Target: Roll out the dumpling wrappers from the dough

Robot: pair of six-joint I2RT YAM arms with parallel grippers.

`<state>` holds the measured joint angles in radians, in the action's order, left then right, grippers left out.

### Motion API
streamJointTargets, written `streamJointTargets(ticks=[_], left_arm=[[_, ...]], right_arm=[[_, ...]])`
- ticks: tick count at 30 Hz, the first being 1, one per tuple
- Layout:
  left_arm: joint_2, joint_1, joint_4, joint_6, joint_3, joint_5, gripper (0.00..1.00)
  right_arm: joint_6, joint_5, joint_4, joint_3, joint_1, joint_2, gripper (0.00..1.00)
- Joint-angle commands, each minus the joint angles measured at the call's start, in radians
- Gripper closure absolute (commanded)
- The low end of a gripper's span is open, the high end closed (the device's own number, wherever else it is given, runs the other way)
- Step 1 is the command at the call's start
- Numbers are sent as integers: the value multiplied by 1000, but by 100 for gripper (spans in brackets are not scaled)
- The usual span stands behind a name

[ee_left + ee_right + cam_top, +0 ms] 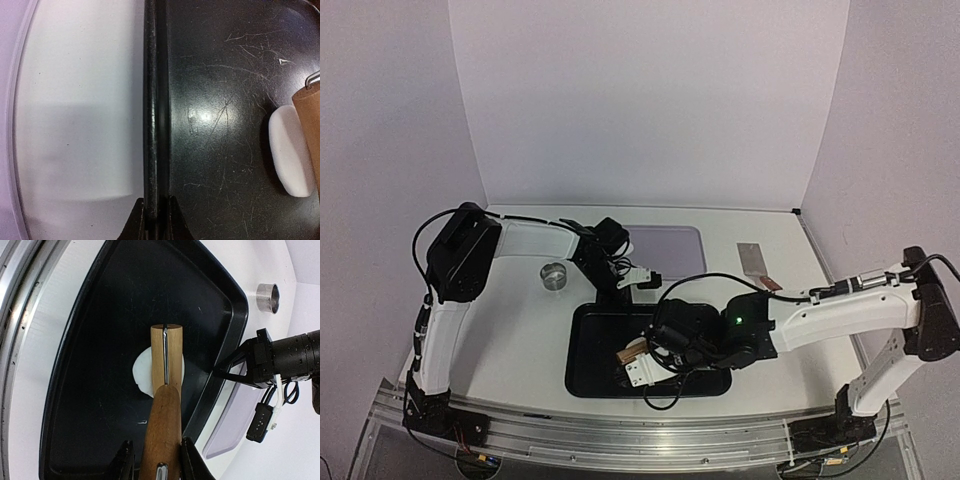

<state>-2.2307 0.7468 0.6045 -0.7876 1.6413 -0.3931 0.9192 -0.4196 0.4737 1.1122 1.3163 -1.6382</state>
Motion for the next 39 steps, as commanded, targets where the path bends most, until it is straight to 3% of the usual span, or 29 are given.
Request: streamJointTargets(ticks=[1, 7, 17, 25, 34, 39], left_arm=[[-2, -26, -99, -74, 29, 160, 100], [-6, -25, -95, -74, 32, 159, 100], [-13, -24, -96, -83, 31, 165, 100], [-14, -20, -89, -84, 37, 155, 100], [-17, -20, -90, -85, 44, 159, 100], [-19, -20, -92, -82, 48, 154, 100]], right_arm=[[-12, 82, 265, -24, -6, -87, 100], [65, 97, 250, 84, -60, -187, 100], [-32, 85, 354, -24, 27, -33, 100], [65, 94, 285, 96, -43, -204, 100], [-85, 89, 350, -53, 44, -67, 100], [-75, 77, 356, -33, 39, -102, 100]])
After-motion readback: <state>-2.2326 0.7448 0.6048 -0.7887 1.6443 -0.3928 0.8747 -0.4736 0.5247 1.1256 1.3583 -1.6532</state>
